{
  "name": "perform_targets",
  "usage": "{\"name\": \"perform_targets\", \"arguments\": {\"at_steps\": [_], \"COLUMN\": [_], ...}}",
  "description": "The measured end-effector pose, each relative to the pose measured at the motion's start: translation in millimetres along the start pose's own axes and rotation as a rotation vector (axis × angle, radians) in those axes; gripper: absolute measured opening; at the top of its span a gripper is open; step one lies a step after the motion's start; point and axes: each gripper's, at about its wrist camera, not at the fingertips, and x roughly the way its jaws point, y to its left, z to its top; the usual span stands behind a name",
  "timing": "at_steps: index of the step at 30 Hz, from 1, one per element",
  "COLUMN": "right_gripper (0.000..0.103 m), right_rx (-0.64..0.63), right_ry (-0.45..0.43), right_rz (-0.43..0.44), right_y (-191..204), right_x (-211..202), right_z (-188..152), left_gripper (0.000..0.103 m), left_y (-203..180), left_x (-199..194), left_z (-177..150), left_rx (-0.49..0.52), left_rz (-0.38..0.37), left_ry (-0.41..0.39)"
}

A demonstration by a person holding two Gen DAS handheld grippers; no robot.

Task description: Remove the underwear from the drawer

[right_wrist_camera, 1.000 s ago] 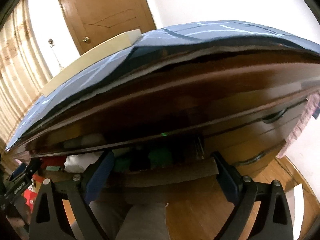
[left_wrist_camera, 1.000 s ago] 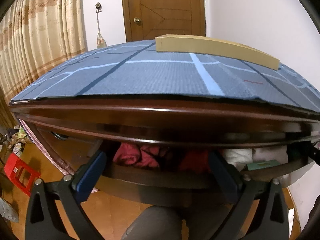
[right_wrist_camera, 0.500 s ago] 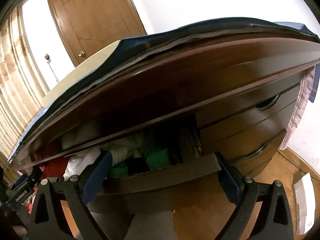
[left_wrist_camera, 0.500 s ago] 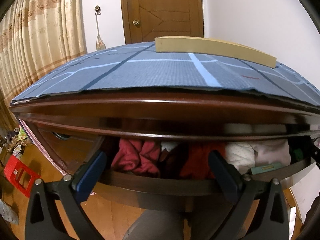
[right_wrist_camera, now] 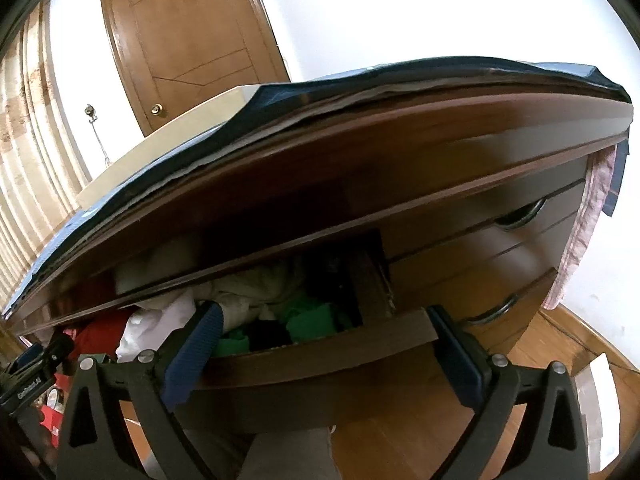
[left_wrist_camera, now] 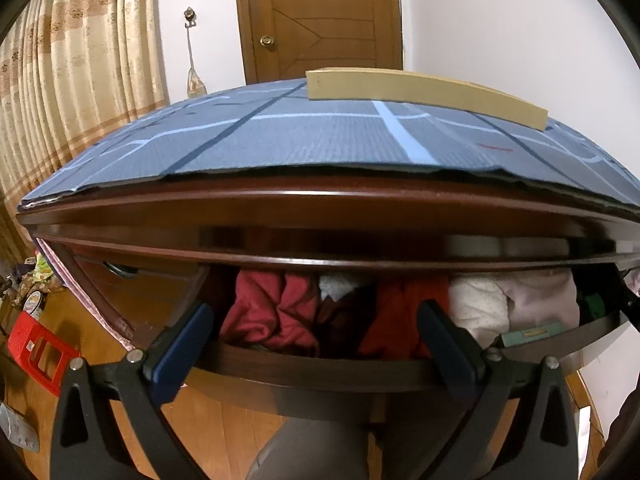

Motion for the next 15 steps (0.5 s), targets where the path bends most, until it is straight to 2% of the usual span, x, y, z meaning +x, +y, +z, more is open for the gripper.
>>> {"name": "perform_targets", "arguments": {"at_steps": [7, 15], "right_gripper": [0.102, 0.102], "right_rx": [-0.017, -0.017], "right_ry": [0.01, 0.017], "right_rz": [-0.038, -0.041], "right_y": [1, -2], "right_x": [-6, -11], "right_z": [1, -3], "left_gripper": [0.103, 0.103], "left_y": [1, 3], "left_x": [0, -1], "left_z": [1, 0], "left_rx": [0.005, 0.012], "left_rz": [-0.014, -0.034], "left_ry": [0.014, 0.022]}}
